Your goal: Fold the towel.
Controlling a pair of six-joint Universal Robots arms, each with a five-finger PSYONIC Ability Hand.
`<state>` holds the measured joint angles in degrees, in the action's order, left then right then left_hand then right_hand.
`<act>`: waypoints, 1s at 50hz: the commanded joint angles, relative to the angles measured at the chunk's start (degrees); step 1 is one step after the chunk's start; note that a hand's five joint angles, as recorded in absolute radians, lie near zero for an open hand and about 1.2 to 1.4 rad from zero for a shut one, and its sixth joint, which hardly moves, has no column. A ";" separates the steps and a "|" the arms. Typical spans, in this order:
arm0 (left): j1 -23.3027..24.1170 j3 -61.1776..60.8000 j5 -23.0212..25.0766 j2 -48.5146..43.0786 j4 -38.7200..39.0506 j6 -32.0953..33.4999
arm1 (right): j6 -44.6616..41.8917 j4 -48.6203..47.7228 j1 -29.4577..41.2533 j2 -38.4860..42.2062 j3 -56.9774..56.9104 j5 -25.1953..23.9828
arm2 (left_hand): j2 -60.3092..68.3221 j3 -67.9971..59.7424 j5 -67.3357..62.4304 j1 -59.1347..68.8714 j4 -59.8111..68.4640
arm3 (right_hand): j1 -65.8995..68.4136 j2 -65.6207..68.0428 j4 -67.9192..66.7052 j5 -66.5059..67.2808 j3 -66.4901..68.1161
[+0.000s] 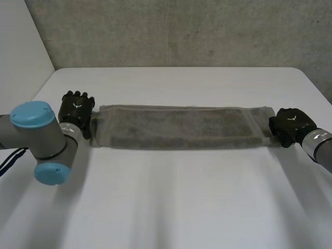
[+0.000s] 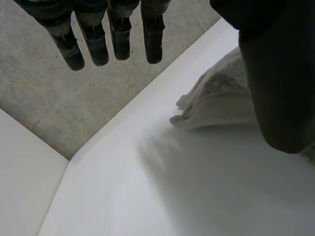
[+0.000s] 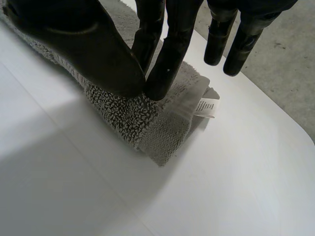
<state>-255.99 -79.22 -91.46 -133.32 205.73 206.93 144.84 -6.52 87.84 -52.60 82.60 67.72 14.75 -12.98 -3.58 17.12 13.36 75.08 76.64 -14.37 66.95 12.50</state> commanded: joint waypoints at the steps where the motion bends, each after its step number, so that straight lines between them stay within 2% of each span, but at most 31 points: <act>1: -0.65 -0.59 -0.21 0.51 -0.42 1.19 | -0.44 0.19 -1.18 0.04 -0.16 -0.57 | -2.51 2.98 1.34 -4.89 -3.36 | 4.92 3.36 4.37 3.05 -2.50; 10: -0.12 -3.84 -0.03 2.98 -1.12 0.75 | -0.88 1.07 -1.27 -1.01 0.54 -0.74 | -2.51 2.98 1.34 -4.89 -3.36 | 4.92 3.36 4.37 3.05 -2.50; 16: 0.76 -8.15 -0.03 9.13 -1.21 -1.27 | -0.79 1.16 -1.97 -2.25 1.25 -0.83 | -2.85 2.98 1.68 -5.22 -3.36 | 4.92 3.36 4.37 3.05 -2.50; 24: -0.21 -10.87 0.41 17.02 -2.70 -6.18 | -1.14 1.24 -6.72 -5.94 3.88 -2.76 | -4.02 2.98 2.85 -6.40 -3.36 | 4.92 3.36 4.37 3.05 -2.50; 28: -1.09 -11.49 0.49 18.88 -4.73 -7.33 | -2.98 1.33 -11.02 -7.78 4.06 -4.35 | -4.03 2.98 2.86 -6.40 -3.36 | 4.92 3.36 4.37 3.05 -2.50; 30: -1.53 -11.75 0.58 19.59 -5.52 -7.69 | -6.66 2.12 -14.79 -9.45 2.66 -4.79 | -4.03 2.98 2.86 -6.40 -3.36 | 4.92 3.36 4.37 3.05 -2.50; 37: -1.35 -12.37 0.76 21.43 -6.49 -8.83 | -10.89 6.16 -14.63 -12.44 -3.48 -4.18 | -4.03 2.98 2.86 -6.40 -3.36 | 4.92 3.36 4.37 3.05 -2.50; 41: -1.09 -12.10 0.67 21.52 -6.49 -9.09 | -10.28 7.13 -11.20 -13.14 -7.37 -4.00 | -4.03 2.98 2.86 -6.40 -3.36 | 4.92 3.36 4.37 3.05 -2.50; 43: -0.74 -11.75 0.58 21.61 -6.49 -9.09 | -9.49 6.96 -4.82 -13.93 -10.69 -3.47 | -4.19 2.98 3.02 -6.57 -3.36 | 4.92 3.36 4.37 3.05 -2.50; 44: -0.74 -11.75 0.58 21.61 -6.49 -9.09 | -9.49 6.96 -4.78 -13.94 -10.71 -3.47 | -4.19 2.98 3.02 -6.57 -3.36 | 4.92 3.36 4.37 3.05 -2.50; 46: -0.65 -11.49 0.58 21.61 -6.49 -9.09 | -9.40 6.87 3.52 -13.50 -13.77 -1.46 | -4.19 2.98 3.02 -6.57 -3.36 | 4.92 3.36 4.37 3.05 -2.50; 47: -0.65 -11.49 0.58 21.61 -6.49 -9.09 | -9.40 6.87 3.57 -13.50 -13.78 -1.45 | -4.19 2.98 3.02 -6.57 -3.36 | 4.92 3.36 4.37 3.05 -2.50; 49: -0.56 -11.40 0.58 21.61 -6.40 -9.18 | -9.58 6.61 13.28 -11.40 -17.10 1.88 | -4.19 2.98 3.02 -6.57 -3.36 | 4.92 3.36 4.37 3.05 -2.50; 50: -0.39 -11.31 0.58 21.61 -6.40 -9.18 | -9.58 6.61 13.32 -11.39 -17.12 1.89 | -4.19 2.98 3.02 -6.57 -3.36 | 4.92 3.36 4.37 3.05 -2.50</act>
<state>-256.76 -90.93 -90.85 -111.67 199.21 197.79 134.98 0.56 86.82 -66.10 70.45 65.49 14.53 -12.98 -3.47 16.82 13.36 75.08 76.69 -14.37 67.21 12.50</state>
